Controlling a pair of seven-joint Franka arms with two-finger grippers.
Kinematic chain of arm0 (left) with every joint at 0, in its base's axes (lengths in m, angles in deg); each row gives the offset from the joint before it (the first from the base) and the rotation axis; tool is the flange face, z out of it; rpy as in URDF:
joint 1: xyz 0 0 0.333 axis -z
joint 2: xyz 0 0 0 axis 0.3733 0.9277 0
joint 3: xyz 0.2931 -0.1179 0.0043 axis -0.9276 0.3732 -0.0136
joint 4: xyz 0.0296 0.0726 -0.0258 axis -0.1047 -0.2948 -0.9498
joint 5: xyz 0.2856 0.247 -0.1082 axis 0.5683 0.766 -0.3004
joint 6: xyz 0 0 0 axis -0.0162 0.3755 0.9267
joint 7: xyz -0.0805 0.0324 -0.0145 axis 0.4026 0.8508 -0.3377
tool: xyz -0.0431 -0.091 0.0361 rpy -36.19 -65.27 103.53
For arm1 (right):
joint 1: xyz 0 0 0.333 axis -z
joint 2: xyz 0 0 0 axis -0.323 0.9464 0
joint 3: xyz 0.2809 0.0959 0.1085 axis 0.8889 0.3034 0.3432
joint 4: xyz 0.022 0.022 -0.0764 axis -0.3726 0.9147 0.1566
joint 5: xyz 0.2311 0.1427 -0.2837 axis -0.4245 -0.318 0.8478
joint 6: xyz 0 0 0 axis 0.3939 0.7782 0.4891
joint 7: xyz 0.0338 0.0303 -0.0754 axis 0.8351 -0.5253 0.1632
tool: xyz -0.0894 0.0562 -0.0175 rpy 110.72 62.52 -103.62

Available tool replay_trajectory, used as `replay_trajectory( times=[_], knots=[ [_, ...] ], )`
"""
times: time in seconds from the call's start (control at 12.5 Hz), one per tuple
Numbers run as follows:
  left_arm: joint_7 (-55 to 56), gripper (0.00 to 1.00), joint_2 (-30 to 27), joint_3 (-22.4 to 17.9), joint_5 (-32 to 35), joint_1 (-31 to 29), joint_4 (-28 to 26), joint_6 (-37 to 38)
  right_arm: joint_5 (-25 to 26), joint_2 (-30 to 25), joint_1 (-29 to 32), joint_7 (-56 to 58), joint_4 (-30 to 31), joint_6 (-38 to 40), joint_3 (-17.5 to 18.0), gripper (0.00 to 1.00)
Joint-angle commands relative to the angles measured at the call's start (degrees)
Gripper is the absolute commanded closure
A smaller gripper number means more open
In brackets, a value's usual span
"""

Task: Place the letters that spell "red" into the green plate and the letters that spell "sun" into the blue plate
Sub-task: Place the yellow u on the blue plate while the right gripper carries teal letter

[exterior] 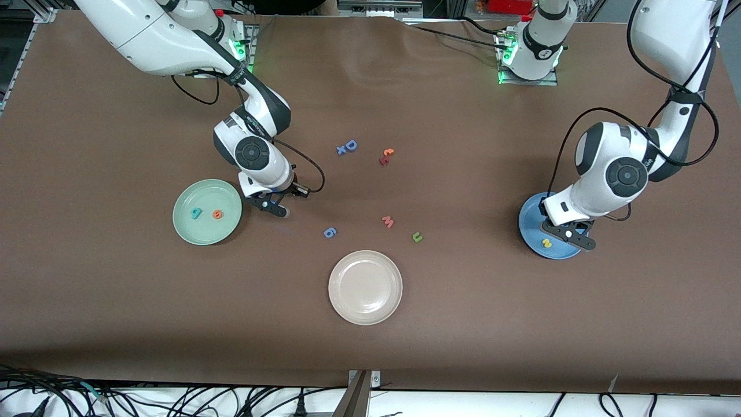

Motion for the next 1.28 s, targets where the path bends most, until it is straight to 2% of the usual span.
replay_trajectory(
  times=[0.0, 0.08, 0.16, 0.24, 0.32, 0.4, 0.64, 0.8, 1.12, 1.2],
  knots=[
    [-3.01, 0.81, 1.31, 0.85, -1.28, -1.50, 0.75, -0.36, 1.28, 0.00, 0.07, -0.79, -0.08, -0.21, -0.01, 0.93],
    [-2.92, 0.79, 1.66, 0.85, -1.28, -1.85, 1.28, -0.45, 1.37, -0.70, 0.25, -0.71, -0.17, 0.31, -0.01, 0.93],
    [-2.92, 0.68, 1.92, 0.85, -1.28, -1.85, 1.55, -0.54, 1.46, -2.10, 0.33, -0.36, -0.43, 2.58, -0.01, 0.93],
    [-2.92, 0.37, 2.36, 0.85, -1.54, -1.94, 1.90, -0.54, 1.46, -3.33, 0.51, 0.34, -0.95, 4.78, -0.01, 0.94],
    [-2.57, 0.14, 2.97, 0.85, -1.63, -2.03, 2.60, -0.54, 1.46, -4.56, 0.86, 1.13, -1.83, 7.49, -0.01, 0.94],
    [-2.48, 0.00, 3.15, 0.85, -1.63, -2.81, 2.86, -0.54, 1.37, -4.92, 1.56, 3.49, -3.32, 10.57, -0.01, 0.94],
    [-2.13, 0.00, 3.24, 0.94, -5.75, -2.91, 2.87, -0.54, 1.11, -5.63, 6.82, 13.85, -5.70, 17.36, -0.01, 0.94],
    [-0.82, 0.00, 3.15, 1.20, -5.85, -1.86, 2.87, -0.45, 1.11, -5.72, 10.77, 20.09, -5.18, 17.45, -0.62, 0.94],
    [8.74, 0.00, 3.33, 1.55, -5.93, 3.76, 4.09, -0.27, 1.19, -4.40, 16.77, 28.29, -4.21, 16.75, -0.89, 0.93],
    [11.73, 0.00, 3.33, 1.55, -5.93, 5.25, 4.88, -0.19, 1.19, -4.31, 16.77, 28.21, -4.21, 16.75, -0.89, 0.78]
  ],
)
